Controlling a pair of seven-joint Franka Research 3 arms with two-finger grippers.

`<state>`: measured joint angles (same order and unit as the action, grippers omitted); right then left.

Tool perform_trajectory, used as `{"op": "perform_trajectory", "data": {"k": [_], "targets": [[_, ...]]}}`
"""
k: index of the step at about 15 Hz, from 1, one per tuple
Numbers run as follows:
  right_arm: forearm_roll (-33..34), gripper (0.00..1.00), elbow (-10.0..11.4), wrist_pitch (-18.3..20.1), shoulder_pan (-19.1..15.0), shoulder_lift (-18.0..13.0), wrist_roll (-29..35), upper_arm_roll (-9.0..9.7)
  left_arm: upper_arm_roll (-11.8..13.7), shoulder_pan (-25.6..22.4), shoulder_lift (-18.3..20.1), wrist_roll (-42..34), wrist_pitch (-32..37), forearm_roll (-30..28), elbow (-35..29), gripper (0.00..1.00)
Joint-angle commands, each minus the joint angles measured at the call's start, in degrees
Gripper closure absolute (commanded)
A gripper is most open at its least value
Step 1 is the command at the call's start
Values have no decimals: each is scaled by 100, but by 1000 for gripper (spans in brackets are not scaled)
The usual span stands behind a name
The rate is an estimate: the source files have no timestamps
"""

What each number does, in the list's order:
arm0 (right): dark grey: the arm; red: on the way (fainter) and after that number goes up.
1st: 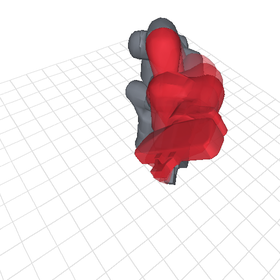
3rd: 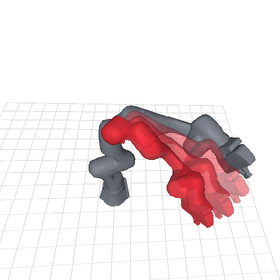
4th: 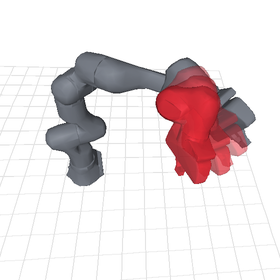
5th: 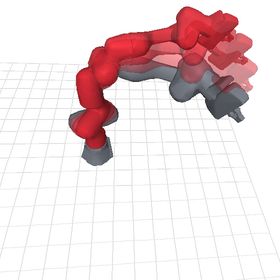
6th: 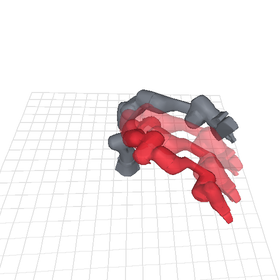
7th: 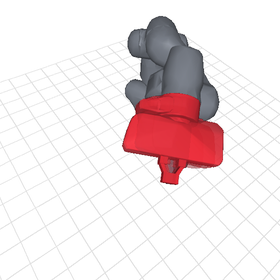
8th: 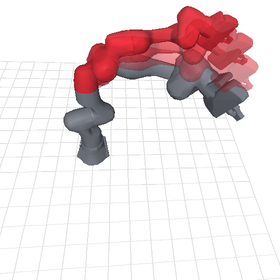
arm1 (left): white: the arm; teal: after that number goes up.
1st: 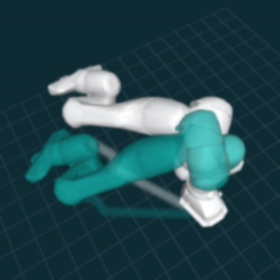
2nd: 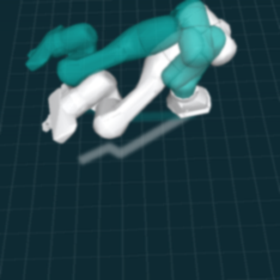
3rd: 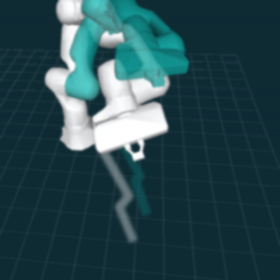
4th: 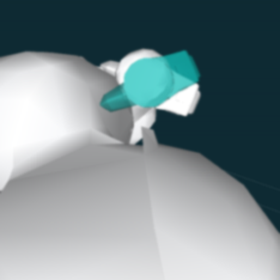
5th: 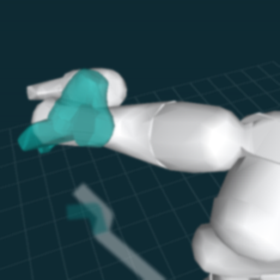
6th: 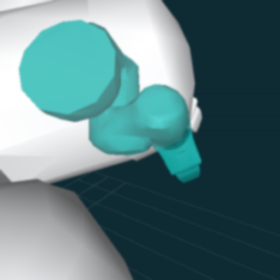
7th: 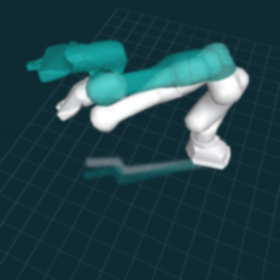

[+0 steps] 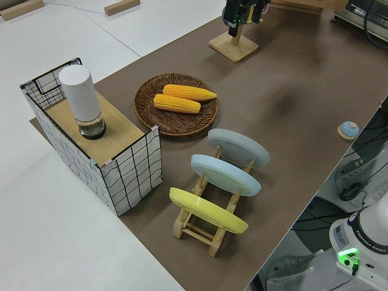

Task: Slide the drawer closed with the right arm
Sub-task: 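Push the drawer front with the right gripper away from the robot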

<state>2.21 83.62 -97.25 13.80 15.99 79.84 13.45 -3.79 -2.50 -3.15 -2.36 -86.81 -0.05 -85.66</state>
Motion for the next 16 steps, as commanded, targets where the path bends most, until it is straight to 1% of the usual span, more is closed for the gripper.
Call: {"op": "perform_trajectory", "data": {"k": [1, 4, 8, 12, 16], "targets": [[-46, 1000, 190, -260, -167, 27, 93, 26, 2, 39, 16, 60, 103, 102, 58, 7], [-46, 1000, 181, -400, -395, 71, 32, 26, 2, 39, 25, 60, 103, 102, 49, 7], [68, 1000, 128, -479, -642, 255, -12, 26, 2, 39, 25, 60, 103, 102, 49, 7], [104, 1000, -12, -471, -817, 404, -266, 26, 2, 39, 25, 60, 103, 102, 49, 7], [113, 1000, -389, -418, -1011, 598, -495, 26, 2, 39, 25, 60, 103, 102, 58, 7]]}}
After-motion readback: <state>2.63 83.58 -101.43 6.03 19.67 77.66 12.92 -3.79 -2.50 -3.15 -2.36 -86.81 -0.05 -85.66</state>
